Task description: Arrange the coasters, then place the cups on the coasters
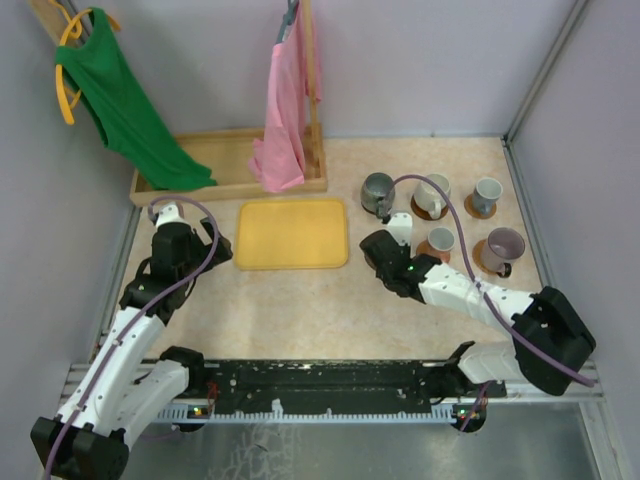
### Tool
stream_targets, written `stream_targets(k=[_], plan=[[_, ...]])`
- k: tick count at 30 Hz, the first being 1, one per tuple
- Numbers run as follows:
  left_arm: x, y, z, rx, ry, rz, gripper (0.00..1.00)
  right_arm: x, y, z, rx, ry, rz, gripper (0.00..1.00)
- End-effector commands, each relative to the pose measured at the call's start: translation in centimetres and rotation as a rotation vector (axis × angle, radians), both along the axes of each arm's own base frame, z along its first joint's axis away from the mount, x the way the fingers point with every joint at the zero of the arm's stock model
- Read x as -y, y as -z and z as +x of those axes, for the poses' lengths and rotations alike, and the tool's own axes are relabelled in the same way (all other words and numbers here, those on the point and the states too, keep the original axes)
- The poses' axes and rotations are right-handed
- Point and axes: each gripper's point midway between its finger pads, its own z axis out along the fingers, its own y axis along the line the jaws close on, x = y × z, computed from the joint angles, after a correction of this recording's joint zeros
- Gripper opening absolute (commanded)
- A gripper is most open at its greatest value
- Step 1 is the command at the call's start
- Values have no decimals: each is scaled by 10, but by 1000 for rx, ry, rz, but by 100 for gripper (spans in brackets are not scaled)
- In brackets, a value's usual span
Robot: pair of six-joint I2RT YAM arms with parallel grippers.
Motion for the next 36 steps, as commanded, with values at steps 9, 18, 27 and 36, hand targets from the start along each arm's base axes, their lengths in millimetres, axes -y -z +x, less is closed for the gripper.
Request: stream_targets(k=[9,18,27,36], plan=[[-2,1,0,12,-20,-12,100,-3,-3,23,81,39,96,0],[-3,2,-1,11,-21,-9,100,3,15,30,65,54,76,0],[-4,2,0,9,-23,-3,100,1,26,32,48,48,75,0],[-4,4,0,9,-22,-3,100,-1,34,34,32,49,73,0]])
